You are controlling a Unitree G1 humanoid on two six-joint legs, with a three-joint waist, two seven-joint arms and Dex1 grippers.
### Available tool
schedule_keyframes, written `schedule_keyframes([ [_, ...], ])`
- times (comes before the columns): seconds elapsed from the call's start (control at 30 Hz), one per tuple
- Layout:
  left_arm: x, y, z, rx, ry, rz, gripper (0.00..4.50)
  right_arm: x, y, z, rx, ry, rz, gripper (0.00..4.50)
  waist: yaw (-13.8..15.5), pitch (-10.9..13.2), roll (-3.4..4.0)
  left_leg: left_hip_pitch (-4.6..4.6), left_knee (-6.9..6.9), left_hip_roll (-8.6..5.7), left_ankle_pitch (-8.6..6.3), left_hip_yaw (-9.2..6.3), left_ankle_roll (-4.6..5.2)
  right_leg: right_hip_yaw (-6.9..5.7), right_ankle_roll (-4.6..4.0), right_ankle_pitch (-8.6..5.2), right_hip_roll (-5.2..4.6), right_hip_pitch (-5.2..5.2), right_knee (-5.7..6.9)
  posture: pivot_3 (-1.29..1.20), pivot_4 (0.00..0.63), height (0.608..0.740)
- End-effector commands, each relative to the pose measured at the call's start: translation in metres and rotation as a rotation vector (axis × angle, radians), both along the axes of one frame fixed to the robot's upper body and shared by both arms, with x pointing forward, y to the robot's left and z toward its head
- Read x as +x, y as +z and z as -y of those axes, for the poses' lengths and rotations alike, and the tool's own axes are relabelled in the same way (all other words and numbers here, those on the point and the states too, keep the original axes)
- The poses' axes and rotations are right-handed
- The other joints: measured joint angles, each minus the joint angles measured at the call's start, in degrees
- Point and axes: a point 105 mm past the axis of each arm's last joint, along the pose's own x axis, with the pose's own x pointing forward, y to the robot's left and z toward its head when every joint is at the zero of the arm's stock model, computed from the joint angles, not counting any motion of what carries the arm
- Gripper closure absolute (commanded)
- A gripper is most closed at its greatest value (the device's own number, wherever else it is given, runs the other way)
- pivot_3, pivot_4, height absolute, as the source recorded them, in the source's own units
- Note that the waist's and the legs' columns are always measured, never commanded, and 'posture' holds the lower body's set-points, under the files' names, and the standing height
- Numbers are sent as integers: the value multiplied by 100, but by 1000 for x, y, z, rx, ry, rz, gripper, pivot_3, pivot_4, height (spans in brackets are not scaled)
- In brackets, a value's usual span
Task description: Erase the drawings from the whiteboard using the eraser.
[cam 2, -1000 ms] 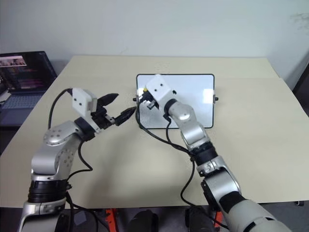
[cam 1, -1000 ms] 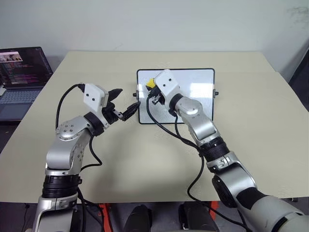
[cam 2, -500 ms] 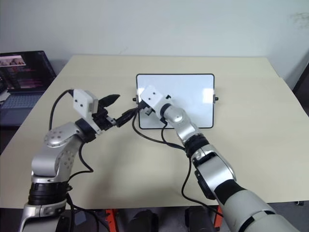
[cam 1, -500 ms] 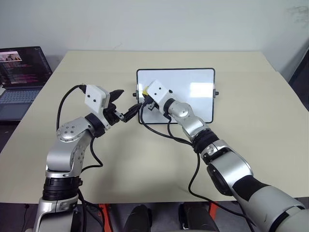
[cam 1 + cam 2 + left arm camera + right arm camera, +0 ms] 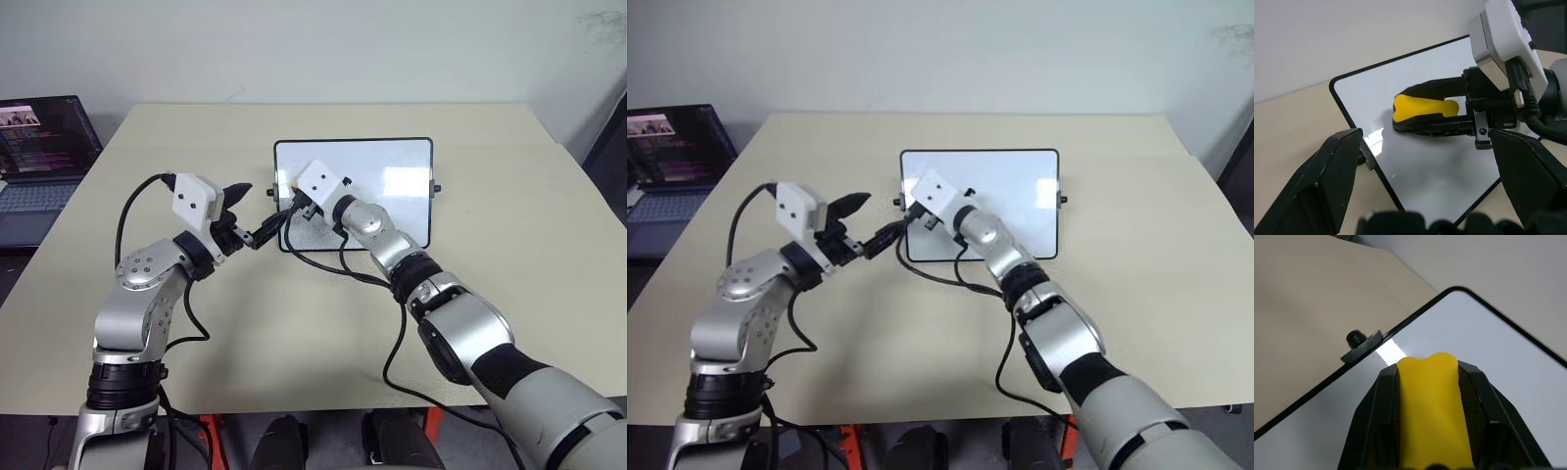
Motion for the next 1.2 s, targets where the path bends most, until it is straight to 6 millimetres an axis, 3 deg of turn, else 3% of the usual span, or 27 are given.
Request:
schedule_keyframes([
  [0.03,-2,15,2,-9,-15,56,0,2,19,-1,28,-3,48,3210,0,0,0,0,0,0,0,0,0,0,0,0,0,0,0,0,150,740],
  [0.83,-1,13,3,-29,-1,62,0,-1,-18,9,-26,21,-53,3210,-9,0,0,1,-1,0,0,1,0,1,0,0,0,1,2,0,150,740],
  [1.2,3,11,10,-46,-21,55,0,0,-39,42,-30,-44,-94,3210,51,-1,-1,5,3,-1,0,-2,1,-1,0,0,-1,6,8,0,150,740],
])
